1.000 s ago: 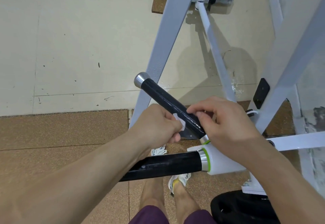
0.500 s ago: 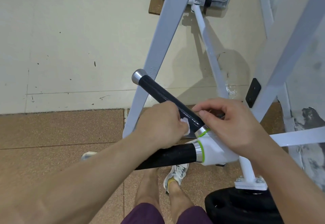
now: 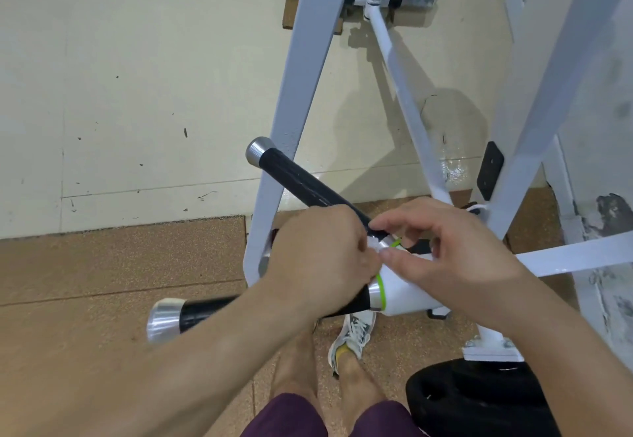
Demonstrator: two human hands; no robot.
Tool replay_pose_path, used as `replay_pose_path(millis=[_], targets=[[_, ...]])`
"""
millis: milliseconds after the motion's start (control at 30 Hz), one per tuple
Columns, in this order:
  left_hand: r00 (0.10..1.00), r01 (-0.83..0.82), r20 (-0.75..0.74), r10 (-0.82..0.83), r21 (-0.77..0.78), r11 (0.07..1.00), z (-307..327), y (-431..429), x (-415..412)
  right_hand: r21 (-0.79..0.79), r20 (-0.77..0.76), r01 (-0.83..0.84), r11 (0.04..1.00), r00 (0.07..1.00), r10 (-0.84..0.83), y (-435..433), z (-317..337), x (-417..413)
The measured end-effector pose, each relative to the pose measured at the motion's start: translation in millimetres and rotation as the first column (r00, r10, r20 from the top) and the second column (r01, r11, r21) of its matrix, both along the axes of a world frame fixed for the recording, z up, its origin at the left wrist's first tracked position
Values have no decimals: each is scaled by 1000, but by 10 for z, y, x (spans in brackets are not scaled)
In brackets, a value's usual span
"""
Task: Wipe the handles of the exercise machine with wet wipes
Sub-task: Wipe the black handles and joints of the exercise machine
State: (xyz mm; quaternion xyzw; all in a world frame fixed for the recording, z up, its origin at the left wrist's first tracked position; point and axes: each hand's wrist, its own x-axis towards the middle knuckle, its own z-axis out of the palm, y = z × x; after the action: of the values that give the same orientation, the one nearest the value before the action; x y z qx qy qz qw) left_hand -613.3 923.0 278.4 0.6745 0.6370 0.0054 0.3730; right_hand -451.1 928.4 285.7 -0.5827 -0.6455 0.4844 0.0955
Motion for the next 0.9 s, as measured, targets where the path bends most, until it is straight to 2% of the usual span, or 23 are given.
replay_pose_path(millis=[167,200,267,333,400,467,533,567,633,667,700,767,800,833,867,900], targets=[[974,-40,218,69,-136,990,95,-12,-170,29,-59,-200,979,978,202,113,62,-76],[970,-27,234,63,-156,987,118,-24,-213,13,-68,-266,964,961,266,156,60,-105],[973,24,229,21,-194,981,160,-53,-300,-5,11,-453,891,891,453,253,53,-176],[983,17,181,20,-205,979,207,-71,-405,-18,166,-658,753,741,651,372,95,-258],[994,-25,100,43,-173,985,243,-85,-521,-32,286,-800,599,567,773,477,116,-339],[994,-80,57,89,-152,985,254,-108,-621,-26,429,-896,443,390,815,510,132,-435],[993,-106,41,113,-137,985,254,-127,-684,97,560,-966,239,251,789,512,102,-508],[991,-121,40,126,-125,985,251,-132,-705,150,598,-965,215,262,758,507,76,-521],[983,-173,39,178,-107,979,257,-136,-745,214,515,-921,325,389,764,518,63,-547],[978,-201,39,206,-101,974,260,-134,-763,212,480,-910,357,415,773,502,24,-551],[975,-216,42,220,-97,972,260,-128,-776,152,485,-921,359,386,785,483,23,-568],[978,-198,52,203,-96,976,237,-115,-796,-48,489,-953,298,238,839,470,53,-564],[979,-183,69,190,-97,978,223,-108,-805,-111,453,-948,298,219,864,485,99,-560],[975,-182,111,193,-101,978,212,-97,-814,-126,371,-922,366,299,879,517,136,-563],[957,-202,189,220,-109,973,203,-85,-821,-103,262,-840,533,494,829,559,181,-554],[917,-236,295,268,-138,962,212,-67,-818,-103,144,-687,719,705,695,604,211,-530]])
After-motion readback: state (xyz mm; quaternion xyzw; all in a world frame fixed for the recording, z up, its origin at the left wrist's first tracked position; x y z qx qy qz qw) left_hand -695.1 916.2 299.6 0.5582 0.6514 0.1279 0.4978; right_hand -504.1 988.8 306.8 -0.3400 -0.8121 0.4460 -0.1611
